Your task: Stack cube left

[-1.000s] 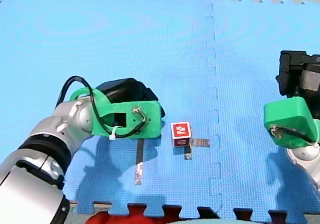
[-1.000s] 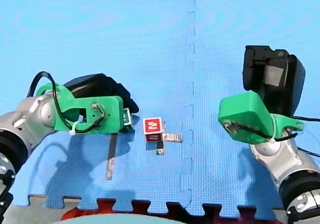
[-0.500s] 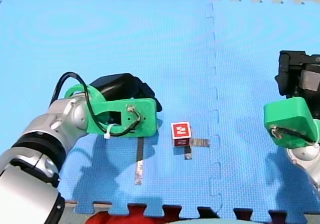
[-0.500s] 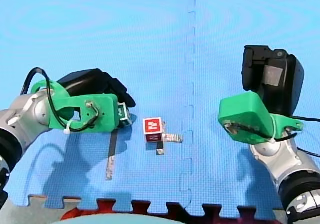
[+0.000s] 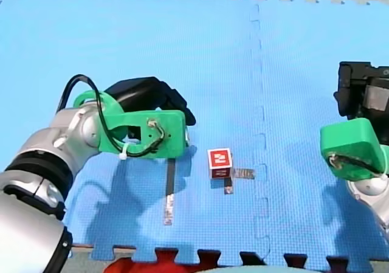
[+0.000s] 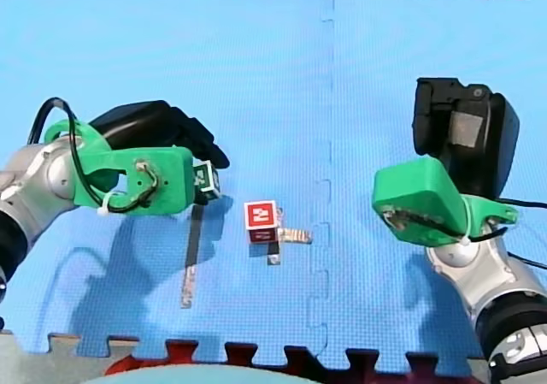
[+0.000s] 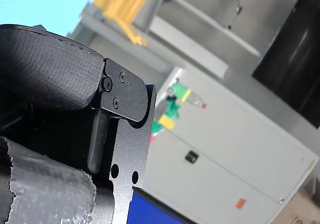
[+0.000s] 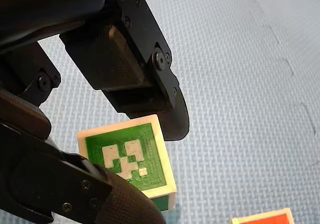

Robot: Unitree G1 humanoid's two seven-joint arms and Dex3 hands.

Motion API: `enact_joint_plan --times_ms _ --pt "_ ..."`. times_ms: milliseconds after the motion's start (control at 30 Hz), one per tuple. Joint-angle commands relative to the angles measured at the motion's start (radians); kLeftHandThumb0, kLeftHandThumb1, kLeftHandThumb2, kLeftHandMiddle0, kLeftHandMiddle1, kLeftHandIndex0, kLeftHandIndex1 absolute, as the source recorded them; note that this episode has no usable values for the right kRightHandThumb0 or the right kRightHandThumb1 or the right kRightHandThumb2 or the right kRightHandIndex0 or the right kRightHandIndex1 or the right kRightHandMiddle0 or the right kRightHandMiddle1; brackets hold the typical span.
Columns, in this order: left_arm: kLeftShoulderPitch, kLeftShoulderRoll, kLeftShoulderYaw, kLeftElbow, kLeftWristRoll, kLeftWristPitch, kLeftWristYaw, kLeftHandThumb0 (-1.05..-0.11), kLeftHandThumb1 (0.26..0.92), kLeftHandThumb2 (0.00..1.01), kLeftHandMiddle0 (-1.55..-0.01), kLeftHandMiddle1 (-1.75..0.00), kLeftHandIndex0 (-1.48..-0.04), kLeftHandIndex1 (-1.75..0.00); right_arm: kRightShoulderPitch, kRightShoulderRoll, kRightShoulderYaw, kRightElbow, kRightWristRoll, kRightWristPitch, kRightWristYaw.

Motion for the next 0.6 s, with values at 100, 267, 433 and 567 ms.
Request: enact_joint_plan --times_ms 100,267,433,567 --pt "-0.022 0.006 0.005 -0.017 -0.011 -0.006 -0.02 -0.474 0.8 0.01 -0.99 -1.75 -1.29 0.0 0.002 -0.004 -0.001 0.001 0.001 -0.001 -0.004" --pt "-0.035 0.017 0.009 -0.021 -0.016 -0.018 -0.028 -0.475 0.802 0.0 -0.98 -1.75 -1.29 0.0 0.003 -0.006 -0.002 0.004 0.002 0.0 0.0" --pt "-0.04 0.025 0.02 -0.028 -0.029 -0.04 -0.035 -0.478 0.8 0.0 -0.98 -1.75 -1.29 0.0 0.004 -0.004 -0.002 0.009 0.004 0.006 0.003" --pt "-0.046 0.024 0.025 -0.033 -0.036 -0.048 -0.039 -0.48 0.799 0.0 -0.98 -1.75 -1.29 0.0 0.004 -0.003 -0.005 0.011 0.01 0.003 0.011"
